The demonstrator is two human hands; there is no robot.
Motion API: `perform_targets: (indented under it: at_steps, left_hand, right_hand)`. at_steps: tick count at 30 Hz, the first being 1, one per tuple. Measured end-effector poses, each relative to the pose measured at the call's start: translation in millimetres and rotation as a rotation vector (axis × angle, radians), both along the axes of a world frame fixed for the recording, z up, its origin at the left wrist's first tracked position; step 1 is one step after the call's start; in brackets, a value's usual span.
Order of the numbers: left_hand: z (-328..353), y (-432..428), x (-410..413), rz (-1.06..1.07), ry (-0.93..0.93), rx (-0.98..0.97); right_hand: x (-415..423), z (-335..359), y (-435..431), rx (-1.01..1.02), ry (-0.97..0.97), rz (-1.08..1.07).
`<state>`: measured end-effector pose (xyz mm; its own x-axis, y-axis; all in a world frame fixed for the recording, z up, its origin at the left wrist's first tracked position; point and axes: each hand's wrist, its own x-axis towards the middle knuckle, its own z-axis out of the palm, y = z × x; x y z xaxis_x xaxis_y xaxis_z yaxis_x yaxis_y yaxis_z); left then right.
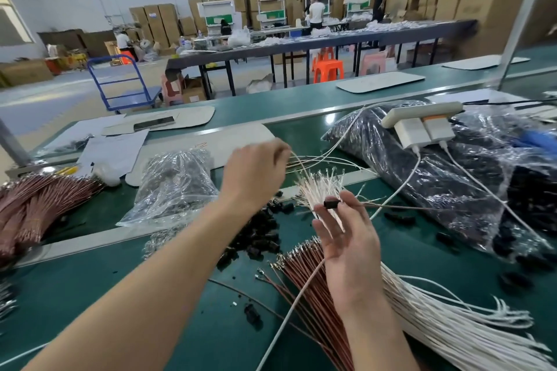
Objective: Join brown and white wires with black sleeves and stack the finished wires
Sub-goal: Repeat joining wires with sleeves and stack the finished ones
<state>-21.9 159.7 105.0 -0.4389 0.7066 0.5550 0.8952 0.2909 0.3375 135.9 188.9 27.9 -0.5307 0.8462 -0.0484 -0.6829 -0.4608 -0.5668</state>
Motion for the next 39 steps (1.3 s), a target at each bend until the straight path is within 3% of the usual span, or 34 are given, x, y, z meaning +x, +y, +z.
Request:
perform_targets:
  at_steps: [5, 11, 15, 21, 24, 26, 27, 30, 31, 33, 36, 39]
  left_hand:
    - [62.7, -32.9, -30.4, 0.1, -0.061, 0.25]
    - [106.6, -114.8, -59.9, 0.229, -0.185, 0.647]
    - [46.4, -177.8, -53.5, 0.385, -0.496, 0.599]
    - [-68.9, -233.4, -21.7, 0.534, -0.815, 0.384]
    - [-91.1, -248.6, -19.2, 0.568, -1.044, 0.36]
    - [-96.1, -257.0, -24.8, 0.589, -1.104, 0.358]
    - [-100.3, -261.2, -29.5, 0.617, -1.038, 0.322]
    - [-104.3, -260.1, -30.1, 0.761, -0.392, -0.117]
    - [-102.6, -252.3, -23.5, 0.711, -0.247, -0.127]
    - [-96.1, -227.4, -5.2, 0.469, -0.17, -0.076]
    - [-101.7, -188.6, 18.3, 0.155, -0.099, -0.167]
    - [-110.0, -163.5, 32.6, 0.067, -0.045, -0.2]
  right_hand:
    - [-4.4, 1.8, -10.7, 0.07, 0.036, 0.245]
    - [-12.6, 2.3, -23.1, 0.105, -0.003, 0.373]
    - [-19.5, 0.6, -33.4, 0.08, -0.016, 0.458]
    - [-29.3, -2.9, -48.6, 0.138, -0.103, 0.545]
    - [-30.4, -4.3, -50.4, 0.136, -0.138, 0.564]
    - [-30.2, -5.0, -50.3, 0.122, -0.165, 0.576]
    - [-30.3, -5.5, -50.2, 0.11, -0.18, 0.58]
    - [-31.6, -7.4, -49.5, 0.071, -0.216, 0.544]
    - [-31.8, -7.5, -49.1, 0.053, -0.217, 0.525]
    - [-31.9, -6.5, -47.8, 0.02, -0.198, 0.482]
    - [-31.6, -6.0, -45.8, -0.01, -0.181, 0.411]
    - [-30.4, -6.0, -43.2, -0.008, -0.165, 0.344]
